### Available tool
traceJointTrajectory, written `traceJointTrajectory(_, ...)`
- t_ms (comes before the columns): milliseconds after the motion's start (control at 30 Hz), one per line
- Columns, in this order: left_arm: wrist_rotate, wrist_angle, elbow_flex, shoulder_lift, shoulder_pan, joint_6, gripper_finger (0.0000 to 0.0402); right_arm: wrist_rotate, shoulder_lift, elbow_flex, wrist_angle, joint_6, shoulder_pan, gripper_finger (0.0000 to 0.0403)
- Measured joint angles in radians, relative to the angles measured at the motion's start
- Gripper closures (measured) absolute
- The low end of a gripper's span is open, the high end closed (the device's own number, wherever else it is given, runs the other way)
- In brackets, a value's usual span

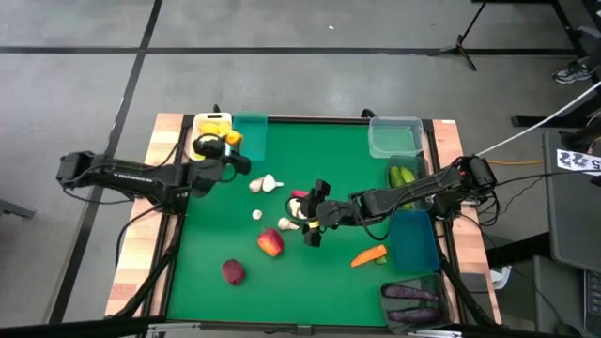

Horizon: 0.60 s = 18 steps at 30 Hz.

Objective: Sort produce into baskets
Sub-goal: Put the yellow lemon into the white bin, then put the white garlic into the transparent bin

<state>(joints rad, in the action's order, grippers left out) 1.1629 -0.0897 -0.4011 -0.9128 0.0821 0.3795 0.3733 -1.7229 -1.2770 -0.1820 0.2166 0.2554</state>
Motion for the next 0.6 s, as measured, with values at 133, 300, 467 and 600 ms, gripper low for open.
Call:
traceJointTrajectory(133, -0.001, 0.236, 0.001, 0.011, 0.119, 0.200, 0.0217, 0.000, 0.000, 0.000, -0.011, 0.000, 0.000, 0.0095)
traceJointTrajectory(300, -0.057, 0.374, 0.001, 0.008, 0.231, 0.309, 0.0190, 0.000, 0.000, 0.000, -0.030, 0.008, 0.000, 0.0095)
traceJointTrajectory(467, -0.095, 0.389, 0.002, 0.008, 0.296, 0.265, 0.0138, -0.005, 0.000, 0.000, -0.047, 0.021, 0.000, 0.0095)
traceJointTrajectory(600, -0.196, 0.392, 0.002, 0.007, 0.319, 0.272, 0.0109, -0.027, 0.000, 0.000, -0.049, 0.022, 0.000, 0.0095)
